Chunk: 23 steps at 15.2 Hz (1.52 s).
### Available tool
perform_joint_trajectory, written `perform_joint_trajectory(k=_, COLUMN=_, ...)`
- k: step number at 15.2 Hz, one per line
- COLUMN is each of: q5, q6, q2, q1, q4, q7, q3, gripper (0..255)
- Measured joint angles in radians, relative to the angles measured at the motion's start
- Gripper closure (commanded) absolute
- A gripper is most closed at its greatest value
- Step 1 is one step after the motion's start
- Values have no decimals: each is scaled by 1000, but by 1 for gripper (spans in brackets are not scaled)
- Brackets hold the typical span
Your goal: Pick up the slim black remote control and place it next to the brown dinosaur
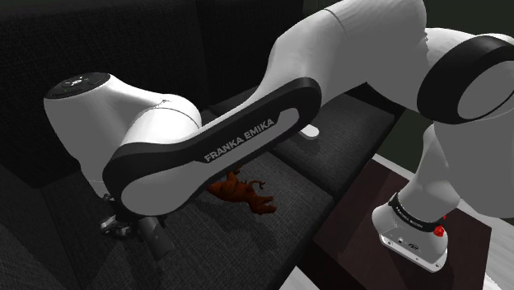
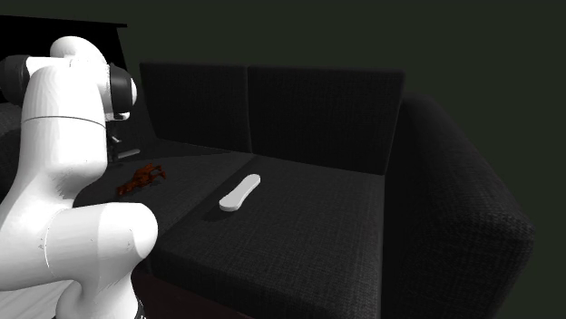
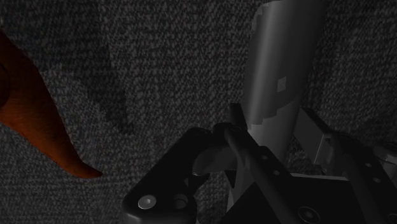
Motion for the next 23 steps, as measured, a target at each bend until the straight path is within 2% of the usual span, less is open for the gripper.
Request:
perform_joint_trajectory(k=9, q5=-4, q6=34, q2=17, q1=1, q4=-18, q7=0, q3=-3, gripper=255)
perform_joint_trajectory(k=10, q5=-4, q6=34, q2=17, q1=1, q4=-17, q7=0, q3=-3, gripper=0)
perform_joint_trajectory(k=16, q5=-4, q6=34, q2=17, q1=1, q4=-17, q7=1, q3=-3, gripper=0)
perform_joint_trajectory(k=20, q5=5, q6=-43, q2=-20, q1=-4, q4=25, q7=-4, q3=3, gripper=0)
perform_joint_trajectory(k=23, q5=8, q6=-62, q2=-30, q1=-7, q4=34, q7=-7, q3=4, gripper=0)
